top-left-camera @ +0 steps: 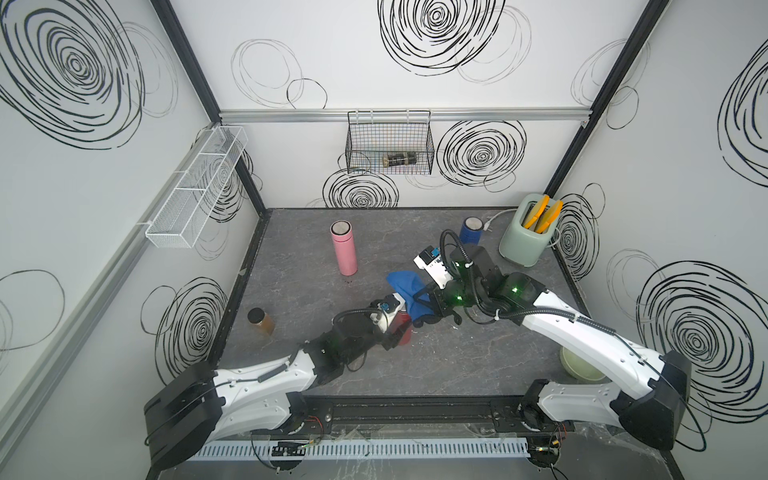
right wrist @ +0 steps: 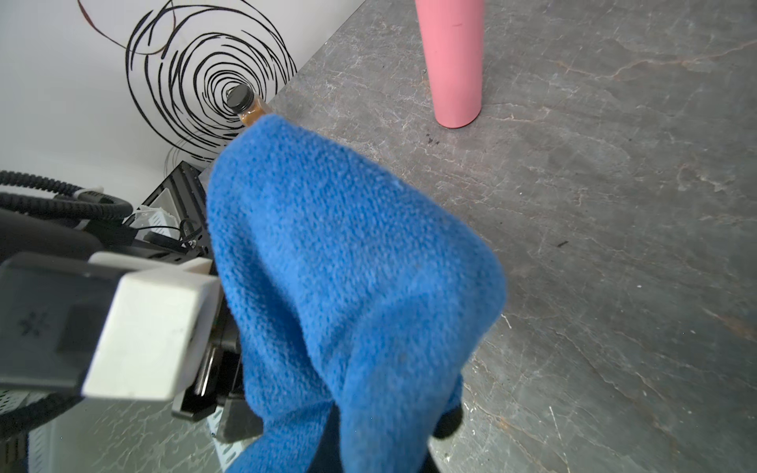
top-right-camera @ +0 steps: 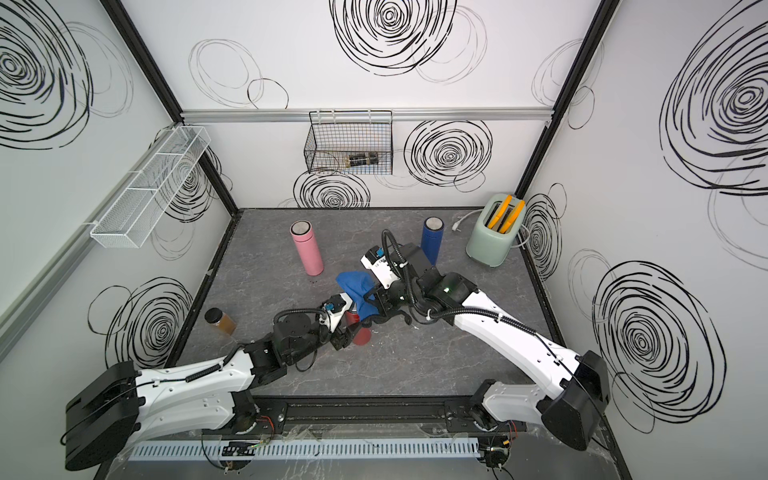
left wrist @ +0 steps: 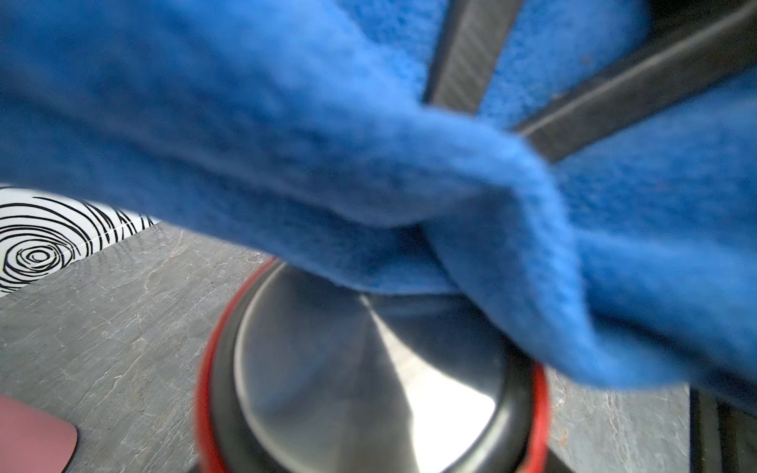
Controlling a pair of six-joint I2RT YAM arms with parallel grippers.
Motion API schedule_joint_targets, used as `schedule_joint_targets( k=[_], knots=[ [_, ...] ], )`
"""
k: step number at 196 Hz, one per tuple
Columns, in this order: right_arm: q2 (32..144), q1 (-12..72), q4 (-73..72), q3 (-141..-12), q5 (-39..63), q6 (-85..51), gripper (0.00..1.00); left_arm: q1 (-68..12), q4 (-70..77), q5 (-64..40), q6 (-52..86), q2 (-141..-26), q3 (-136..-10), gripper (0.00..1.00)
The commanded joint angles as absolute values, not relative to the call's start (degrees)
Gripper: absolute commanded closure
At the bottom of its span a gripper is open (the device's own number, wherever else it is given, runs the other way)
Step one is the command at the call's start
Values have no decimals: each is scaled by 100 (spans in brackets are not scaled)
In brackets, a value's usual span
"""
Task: Wipe the surface of the thermos
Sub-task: Wipe the dirt from the surface of the thermos.
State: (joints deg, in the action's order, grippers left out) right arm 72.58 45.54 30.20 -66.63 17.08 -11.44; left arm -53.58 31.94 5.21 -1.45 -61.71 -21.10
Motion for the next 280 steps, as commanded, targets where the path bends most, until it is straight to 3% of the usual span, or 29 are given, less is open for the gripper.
schedule_joint_targets(
  k=[1,82,209,280],
  knots=[
    [7604,4657,2880,-6746,1622,-1163,100,-5484,3577,237,-453,-6187,-2202,100],
    [8245,4692,2741,-6931,1498,-1066,100,-5455,3669,204,-334,-6328,-2264,100],
    [6319,4917,2500,-5409,1346,-1394,100,-5075,3735,-88,91,-6222,-2197,100],
    [6590,5057,2265,-5634,1349,-1303,100,-5175,3735,-144,-26,-6370,-2276,100]
  ],
)
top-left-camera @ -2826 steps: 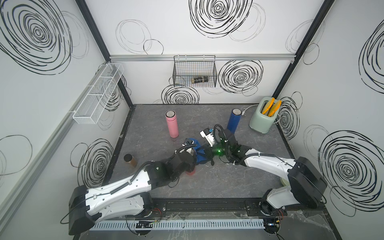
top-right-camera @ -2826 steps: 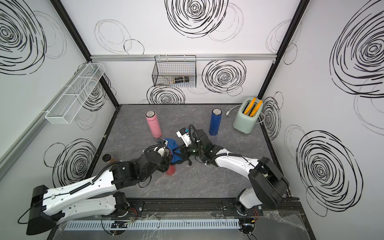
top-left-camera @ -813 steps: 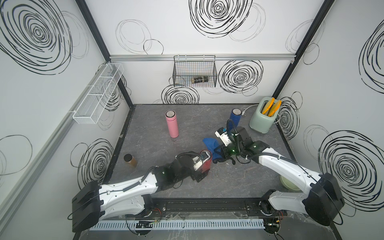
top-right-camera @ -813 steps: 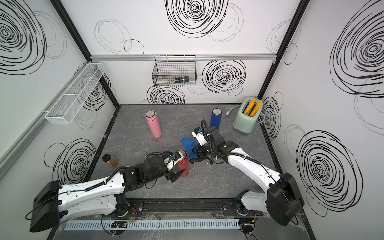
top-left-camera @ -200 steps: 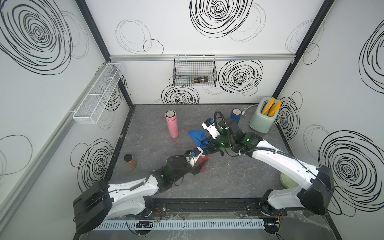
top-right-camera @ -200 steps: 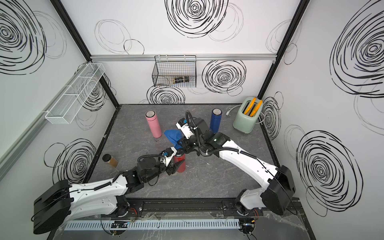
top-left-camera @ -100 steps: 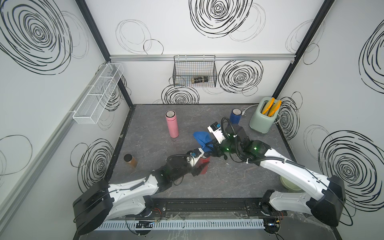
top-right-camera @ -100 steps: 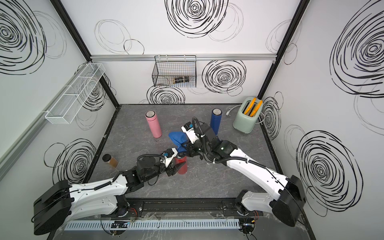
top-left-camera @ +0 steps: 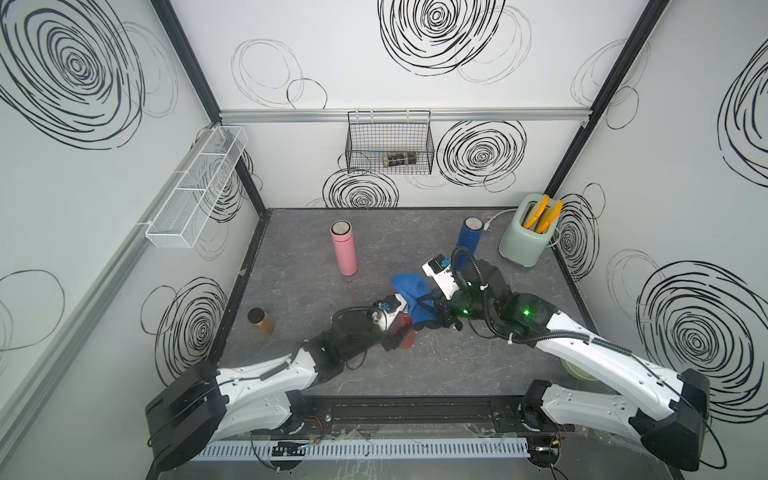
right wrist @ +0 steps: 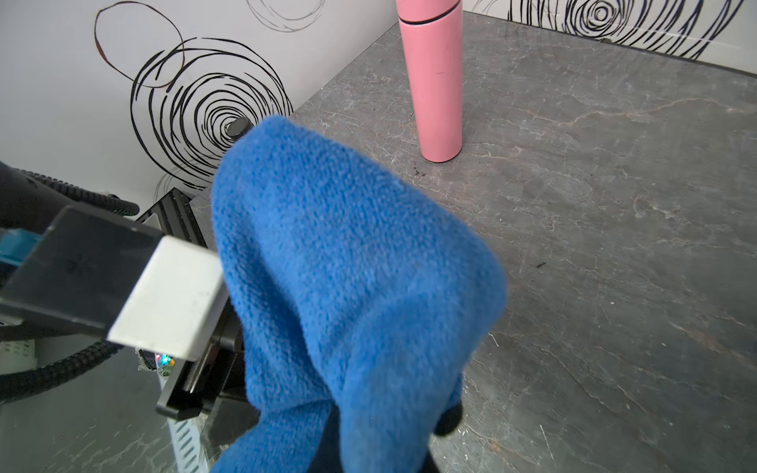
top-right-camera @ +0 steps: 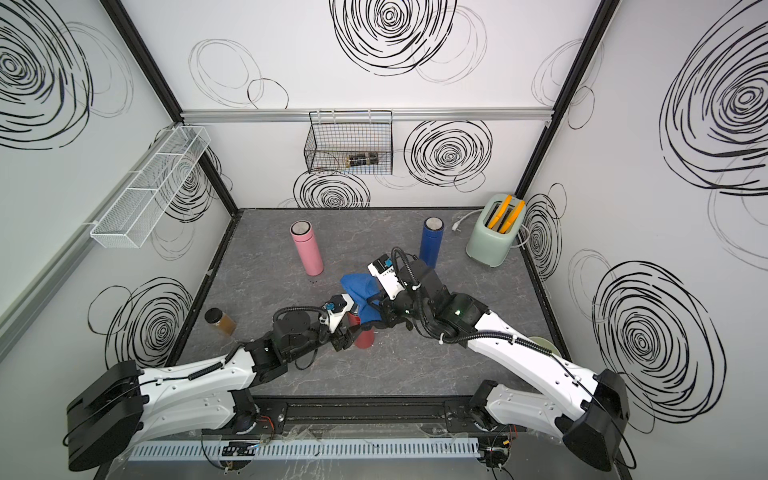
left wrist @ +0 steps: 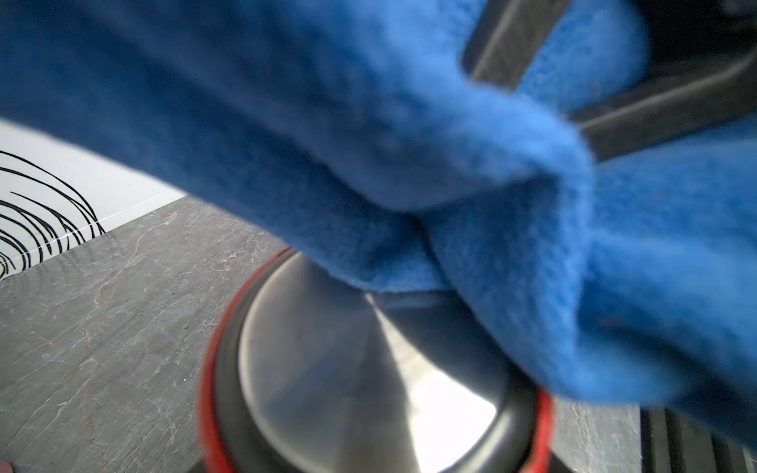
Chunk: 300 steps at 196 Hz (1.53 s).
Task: Wipe the surface of the thermos
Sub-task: Wipe the dirt from the surface of the thermos, then pick up the thermos from the center of the board.
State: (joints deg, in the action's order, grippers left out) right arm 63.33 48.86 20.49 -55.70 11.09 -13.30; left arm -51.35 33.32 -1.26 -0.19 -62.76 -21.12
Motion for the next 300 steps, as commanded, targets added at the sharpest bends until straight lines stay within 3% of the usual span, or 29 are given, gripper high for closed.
schedule_joint_targets(
  k=[1,138,258,300],
  knots=[
    [6595,5060,2262,-5634,1351,-1302,100,-5180,3735,-142,-26,-6371,-2276,100],
    [7585,5071,1561,-5861,1346,-1127,100,-5182,3774,-181,-55,-6429,-2312,100],
    [6202,5069,2362,-5086,1052,-1413,100,-4792,3919,-412,325,-6336,-2224,100],
    [5871,4930,3010,-5133,199,-1473,100,-4703,3911,-480,365,-6253,-2257,100]
  ],
)
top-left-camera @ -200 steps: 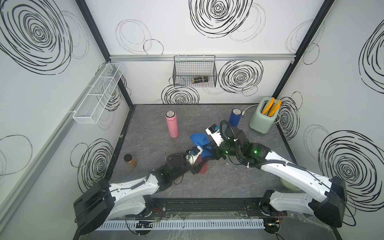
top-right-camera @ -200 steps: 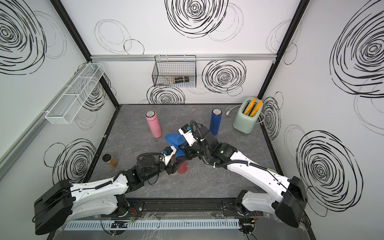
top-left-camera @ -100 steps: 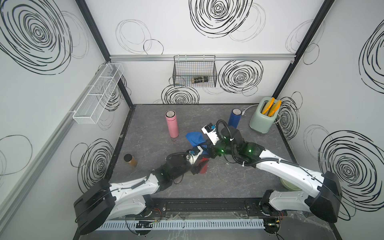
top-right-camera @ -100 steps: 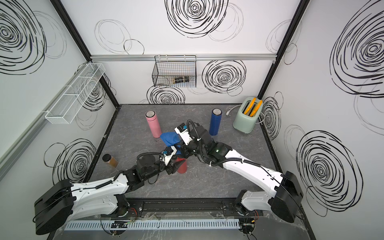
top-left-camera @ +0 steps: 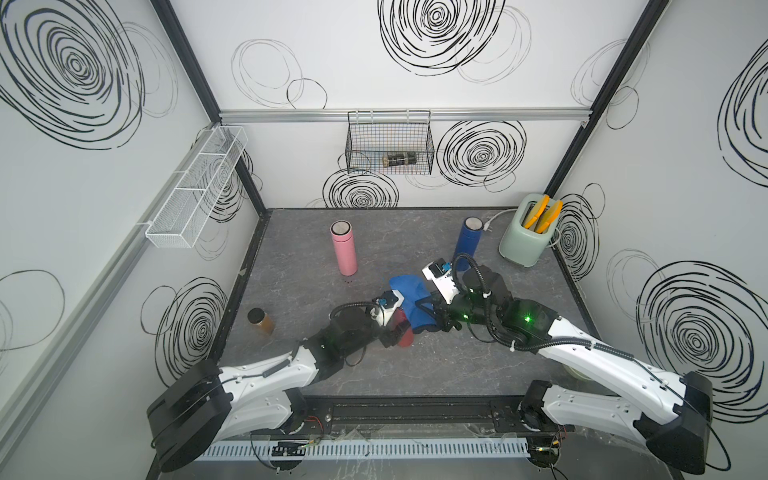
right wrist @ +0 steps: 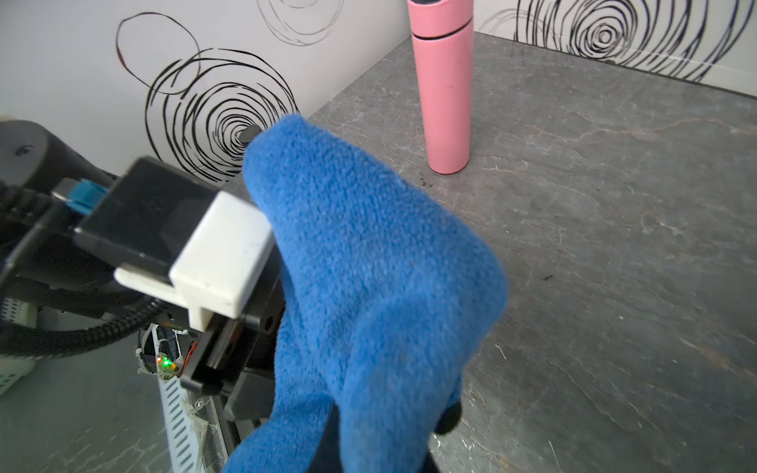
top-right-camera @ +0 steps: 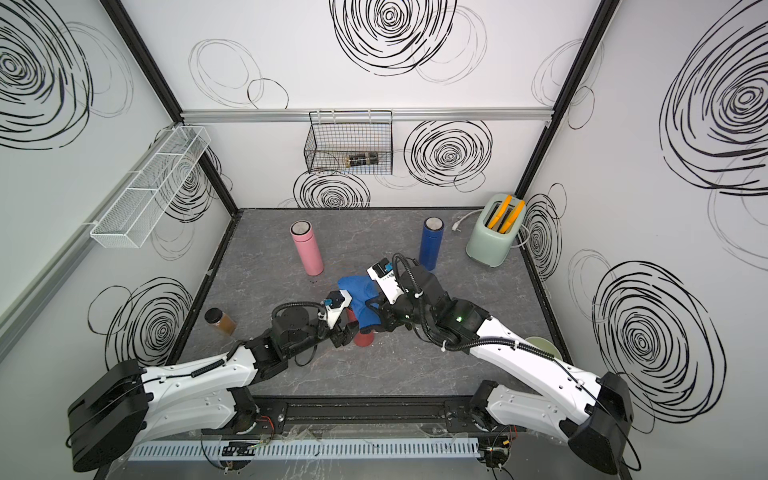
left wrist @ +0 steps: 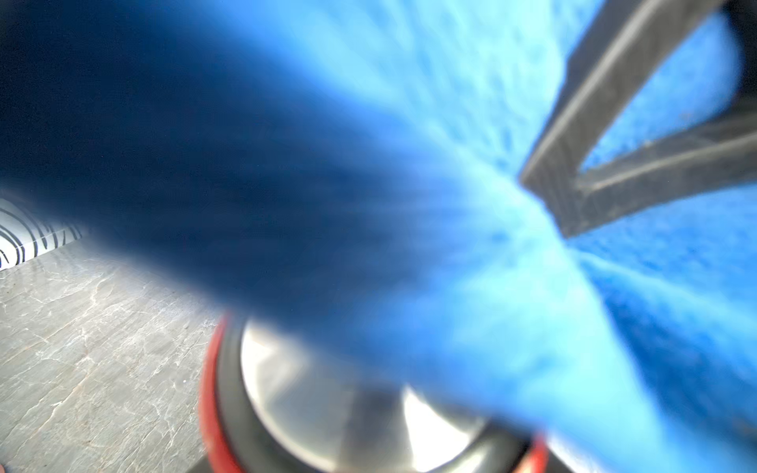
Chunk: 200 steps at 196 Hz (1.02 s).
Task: Wipe the surface of the thermos
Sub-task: Pick up the thermos from the center of the board.
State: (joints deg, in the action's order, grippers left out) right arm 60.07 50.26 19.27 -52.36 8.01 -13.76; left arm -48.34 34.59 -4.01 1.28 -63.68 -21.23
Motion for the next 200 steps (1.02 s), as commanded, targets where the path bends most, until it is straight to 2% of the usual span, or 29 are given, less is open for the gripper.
schedule_joint_targets(
  k=[1,25,57,108,141,200],
  knots=[
    [5867,4917,3013,-5137,196,-1471,100,-4698,3916,-490,367,-6246,-2258,100],
    [5715,4465,2991,-5229,400,-1394,100,-4548,3904,-525,539,-6039,-2366,100],
    [5753,4010,2908,-5448,666,-1238,100,-4396,3840,-29,820,-5591,-2511,100],
    [6118,3528,2409,-5812,1420,-1150,100,-3898,4342,207,2030,-4850,-2664,100],
    [6370,3342,1899,-6050,1856,-1347,100,-3587,4994,715,3490,-4457,-2602,100],
    [6762,3013,1013,-6223,2394,-1837,100,-3181,4685,1766,5957,-3837,-2473,100]
  ],
)
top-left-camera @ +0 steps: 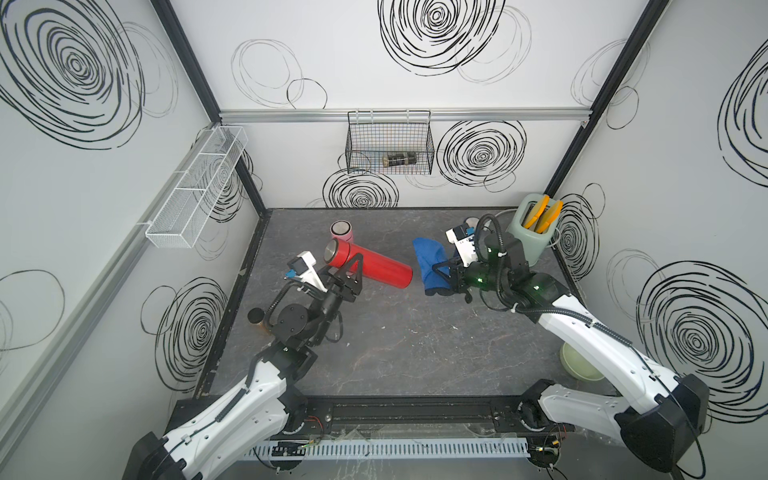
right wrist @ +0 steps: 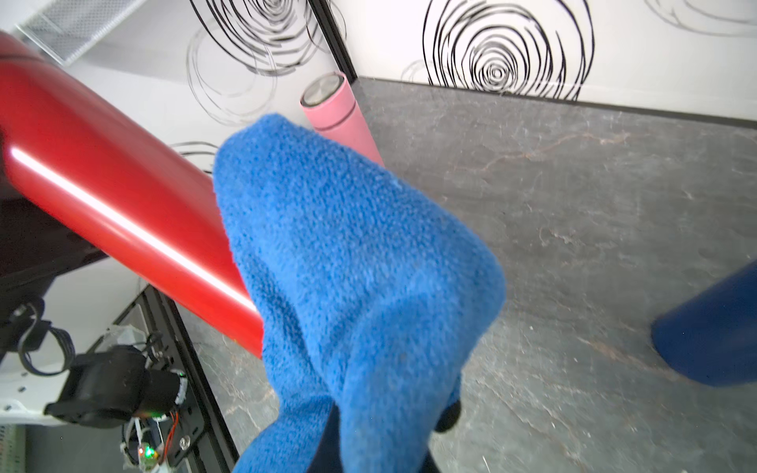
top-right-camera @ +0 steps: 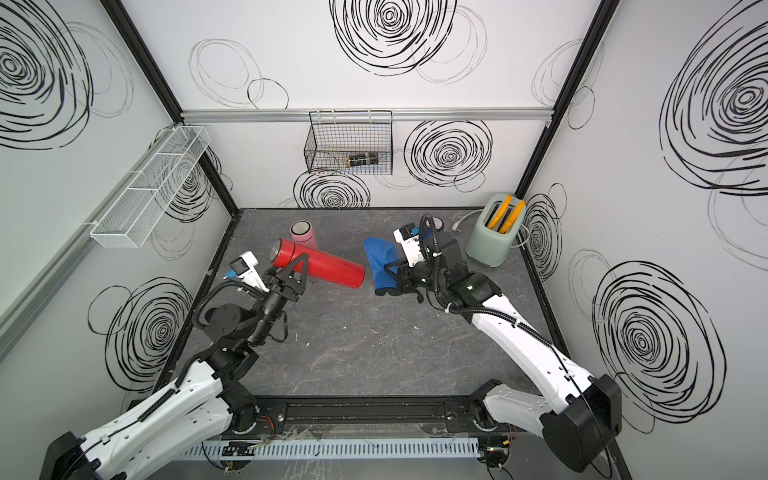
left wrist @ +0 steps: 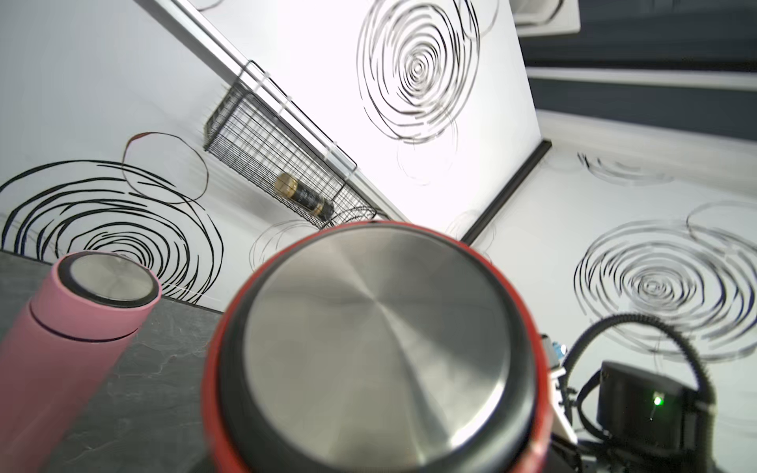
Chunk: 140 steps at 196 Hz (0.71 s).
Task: Wipe the surface of the thermos
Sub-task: Pick up the thermos from the center of the board.
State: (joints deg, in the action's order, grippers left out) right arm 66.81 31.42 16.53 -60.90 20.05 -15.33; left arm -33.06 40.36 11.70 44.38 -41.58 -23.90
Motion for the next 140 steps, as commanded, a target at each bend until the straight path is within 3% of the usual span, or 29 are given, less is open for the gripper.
schedule_joint_targets(
  k=[1,52,140],
  knots=[
    [6765,3010,1003,-6218,2405,-1850,100,-3177,4671,1775,6002,-3826,-2467,100],
    [6941,3006,88,-5990,3217,-2287,100,-3019,4367,2197,7075,-3379,-2258,100],
    [7391,3774,-598,-6162,3401,-2477,100,-2782,4763,1944,7682,-3593,-2024,100]
  ],
)
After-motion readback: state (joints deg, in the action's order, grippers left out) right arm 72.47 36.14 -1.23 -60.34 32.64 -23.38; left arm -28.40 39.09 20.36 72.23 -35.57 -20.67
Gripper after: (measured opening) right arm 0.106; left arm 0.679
